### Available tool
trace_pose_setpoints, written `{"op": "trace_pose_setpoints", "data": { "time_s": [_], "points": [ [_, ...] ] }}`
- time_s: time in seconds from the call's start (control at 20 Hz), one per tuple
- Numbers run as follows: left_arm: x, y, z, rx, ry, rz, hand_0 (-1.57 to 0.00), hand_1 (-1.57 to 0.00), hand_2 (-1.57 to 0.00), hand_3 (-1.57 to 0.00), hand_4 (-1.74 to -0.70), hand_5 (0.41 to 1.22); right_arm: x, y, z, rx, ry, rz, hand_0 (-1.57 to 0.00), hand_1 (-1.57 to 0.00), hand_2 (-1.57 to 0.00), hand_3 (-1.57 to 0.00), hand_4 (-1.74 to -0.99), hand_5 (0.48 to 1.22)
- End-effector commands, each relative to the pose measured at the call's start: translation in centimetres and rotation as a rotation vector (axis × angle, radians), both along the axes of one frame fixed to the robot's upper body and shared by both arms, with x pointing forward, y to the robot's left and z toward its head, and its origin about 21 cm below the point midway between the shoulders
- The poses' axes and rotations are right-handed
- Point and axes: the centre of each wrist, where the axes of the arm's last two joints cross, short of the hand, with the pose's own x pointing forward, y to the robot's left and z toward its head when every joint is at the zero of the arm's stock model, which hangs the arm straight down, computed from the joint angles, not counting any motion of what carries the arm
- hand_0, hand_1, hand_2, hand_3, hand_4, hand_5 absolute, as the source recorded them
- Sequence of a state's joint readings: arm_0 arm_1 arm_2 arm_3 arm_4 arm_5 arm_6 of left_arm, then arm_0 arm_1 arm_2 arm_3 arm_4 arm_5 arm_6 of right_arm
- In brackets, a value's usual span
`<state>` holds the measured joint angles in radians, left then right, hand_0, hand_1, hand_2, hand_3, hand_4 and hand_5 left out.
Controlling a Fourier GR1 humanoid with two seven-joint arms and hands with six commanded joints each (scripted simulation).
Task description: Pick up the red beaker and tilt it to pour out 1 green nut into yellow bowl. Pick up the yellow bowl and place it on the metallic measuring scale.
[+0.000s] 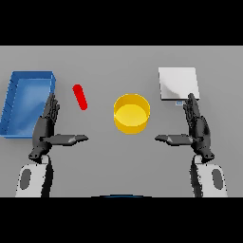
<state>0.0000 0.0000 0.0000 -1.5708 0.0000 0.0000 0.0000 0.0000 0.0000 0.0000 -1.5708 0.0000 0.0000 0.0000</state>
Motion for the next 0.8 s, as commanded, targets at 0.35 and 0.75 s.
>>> {"op": "trace_pose_setpoints", "data": {
  "time_s": [0.35, 0.75],
  "points": [
    [-0.8, 1.4, 0.7, 0.108, -0.033, -0.044, 0.0, 0.0, 0.0, 0.0, -1.16, 0.599, -2.0, -0.1, 0.2, -0.245, -0.107, 0.006, 0.0, 0.0, 0.0, 0.0, -1.163, 0.595],
    [-1.4, 0.8, 1.4, 0.195, 0.012, -0.085, 0.0, 0.0, 0.0, 0.0, -1.16, 0.602, -3.7, 0.3, 0.8, -0.315, -0.125, 0.011, 0.0, 0.0, 0.0, 0.0, -1.199, 0.603]
  ]
}}
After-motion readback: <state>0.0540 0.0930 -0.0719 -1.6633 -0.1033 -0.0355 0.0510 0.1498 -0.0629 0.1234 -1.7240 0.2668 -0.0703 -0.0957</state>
